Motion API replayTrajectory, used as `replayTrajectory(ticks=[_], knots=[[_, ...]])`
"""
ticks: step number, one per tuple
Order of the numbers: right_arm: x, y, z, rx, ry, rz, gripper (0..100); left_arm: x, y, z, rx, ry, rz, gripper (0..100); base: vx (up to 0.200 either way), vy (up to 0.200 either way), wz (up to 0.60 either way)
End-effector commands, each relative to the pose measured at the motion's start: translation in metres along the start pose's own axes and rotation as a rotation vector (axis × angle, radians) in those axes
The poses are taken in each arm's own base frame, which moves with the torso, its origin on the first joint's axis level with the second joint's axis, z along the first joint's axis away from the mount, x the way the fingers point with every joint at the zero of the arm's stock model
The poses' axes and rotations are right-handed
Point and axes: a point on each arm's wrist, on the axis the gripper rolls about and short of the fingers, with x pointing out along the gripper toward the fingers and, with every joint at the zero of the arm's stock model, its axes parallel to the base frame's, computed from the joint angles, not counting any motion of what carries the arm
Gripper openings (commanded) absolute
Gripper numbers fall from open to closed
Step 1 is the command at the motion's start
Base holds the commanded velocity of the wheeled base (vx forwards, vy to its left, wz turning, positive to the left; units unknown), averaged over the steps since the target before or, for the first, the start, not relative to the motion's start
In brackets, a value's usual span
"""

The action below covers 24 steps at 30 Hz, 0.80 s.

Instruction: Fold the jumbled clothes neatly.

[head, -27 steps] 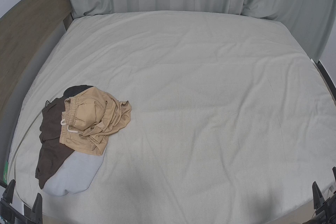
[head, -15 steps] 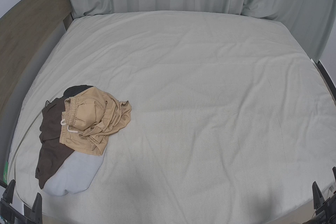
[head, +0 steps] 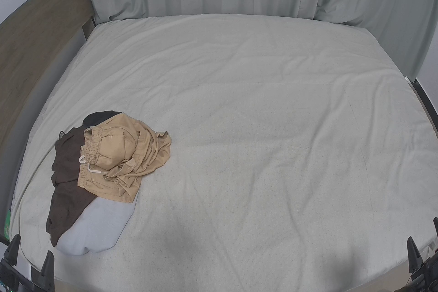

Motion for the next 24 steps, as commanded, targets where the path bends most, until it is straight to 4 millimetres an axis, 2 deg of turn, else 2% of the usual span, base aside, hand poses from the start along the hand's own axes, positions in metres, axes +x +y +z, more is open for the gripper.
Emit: replayTrajectory(ticks=[1, 17, 20, 24], knots=[[0.0, 0.0, -0.005, 0.001, 0.005, 0.001, 100, 0.0, 0.0, -0.005, 0.0, -0.001, 0.0, 100, 0.0, 0.0, 0.0], [0.0, 0.0, -0.005, 0.001, 0.005, 0.001, 100, 0.0, 0.0, -0.004, 0.011, -0.01, 0.0, 100, 0.0, 0.0, 0.0], [0.0, 0.0, -0.005, 0.0, 0.005, 0.001, 100, -0.003, 0.0, 0.016, 0.01, -0.173, 0.0, 100, 0.0, 0.0, 0.0], [0.0, 0.0, -0.005, 0.0, 0.005, 0.001, 100, -0.003, -0.001, 0.019, 0.013, -0.14, -0.014, 100, 0.0, 0.0, 0.0]])
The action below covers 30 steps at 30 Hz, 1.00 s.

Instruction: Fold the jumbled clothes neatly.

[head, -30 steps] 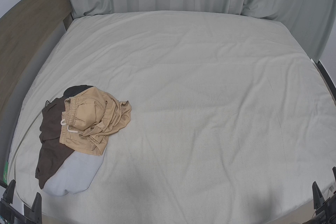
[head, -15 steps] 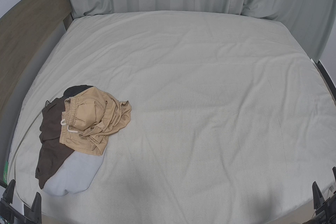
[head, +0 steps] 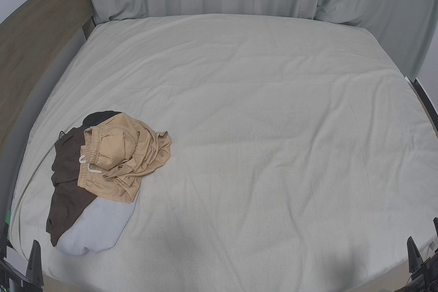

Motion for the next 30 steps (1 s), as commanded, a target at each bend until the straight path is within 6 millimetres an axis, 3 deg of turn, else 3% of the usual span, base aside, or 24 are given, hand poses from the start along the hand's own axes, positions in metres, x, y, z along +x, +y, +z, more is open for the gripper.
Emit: replayTrajectory(ticks=[1, 7, 18, 30], knots=[[0.0, 0.0, -0.005, -0.001, 0.005, 0.001, 100, -0.001, 0.0, 0.004, 0.001, 0.01, -0.016, 100, 0.0, 0.0, 0.0], [0.0, 0.0, -0.005, -0.001, 0.005, 0.001, 100, 0.003, -0.002, 0.022, -0.014, 0.042, -0.095, 100, 0.0, 0.0, 0.0], [0.0, 0.0, -0.005, -0.001, 0.004, 0.003, 100, 0.04, -0.004, 0.067, -0.157, 0.175, -0.189, 100, 0.0, 0.0, 0.0], [0.0, 0.0, -0.005, -0.001, 0.004, 0.006, 100, 0.087, -0.01, 0.078, -0.295, 0.287, -0.183, 100, 0.0, 0.0, 0.0]])
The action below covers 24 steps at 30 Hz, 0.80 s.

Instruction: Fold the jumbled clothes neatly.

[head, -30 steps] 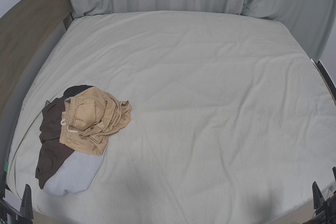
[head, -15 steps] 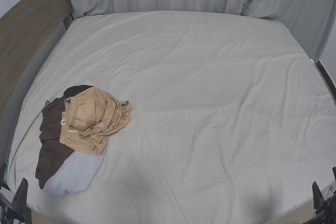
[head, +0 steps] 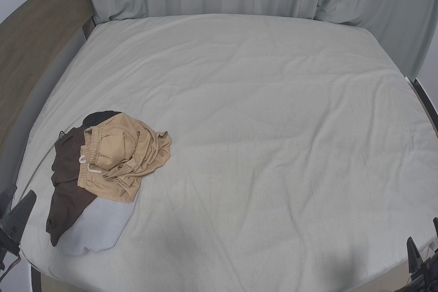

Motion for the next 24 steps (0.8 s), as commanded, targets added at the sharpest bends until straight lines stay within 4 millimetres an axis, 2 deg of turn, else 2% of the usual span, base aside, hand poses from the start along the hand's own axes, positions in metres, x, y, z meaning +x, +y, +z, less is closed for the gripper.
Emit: replayTrajectory(ticks=[1, 12, 18, 24], knots=[[0.0, 0.0, -0.005, 0.0, 0.004, 0.001, 100, 0.03, 0.002, 0.004, -0.046, 0.091, 0.014, 100, 0.0, 0.0, 0.0], [0.0, 0.0, -0.005, 0.0, 0.004, 0.001, 100, 0.073, 0.006, 0.01, -0.097, 0.095, 0.015, 100, 0.0, 0.0, 0.0], [0.0, 0.0, -0.005, 0.001, 0.003, 0.003, 100, 0.084, 0.011, 0.011, -0.109, 0.131, -0.033, 100, 0.0, 0.0, 0.0], [0.0, 0.0, -0.005, 0.001, 0.003, 0.004, 100, 0.095, 0.029, 0.019, -0.137, 0.157, -0.061, 100, 0.0, 0.0, 0.0]])
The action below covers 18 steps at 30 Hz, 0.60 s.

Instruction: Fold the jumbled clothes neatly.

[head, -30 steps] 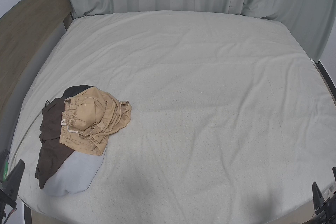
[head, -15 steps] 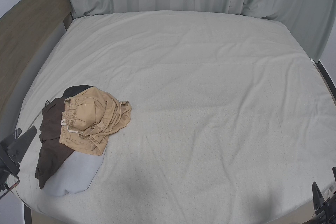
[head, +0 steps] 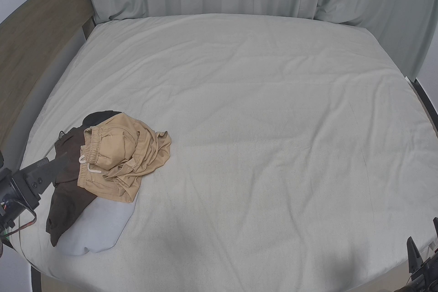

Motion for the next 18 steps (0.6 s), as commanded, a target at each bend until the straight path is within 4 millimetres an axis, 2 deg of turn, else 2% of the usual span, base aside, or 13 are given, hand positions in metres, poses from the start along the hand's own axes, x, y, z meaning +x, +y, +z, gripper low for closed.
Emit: replayTrajectory(ticks=[1, 9, 18], knots=[[0.0, 0.0, -0.005, 0.0, 0.004, 0.002, 100, 0.012, 0.02, 0.008, -0.035, 0.025, 0.045, 100, 0.0, 0.0, 0.0], [0.0, 0.0, -0.005, 0.0, 0.004, 0.001, 100, 0.029, 0.033, 0.009, -0.054, 0.052, 0.043, 100, 0.0, 0.0, 0.0], [0.0, 0.0, -0.005, 0.0, 0.004, 0.001, 100, 0.058, 0.05, 0.007, -0.063, 0.071, 0.027, 100, 0.0, 0.0, 0.0]])
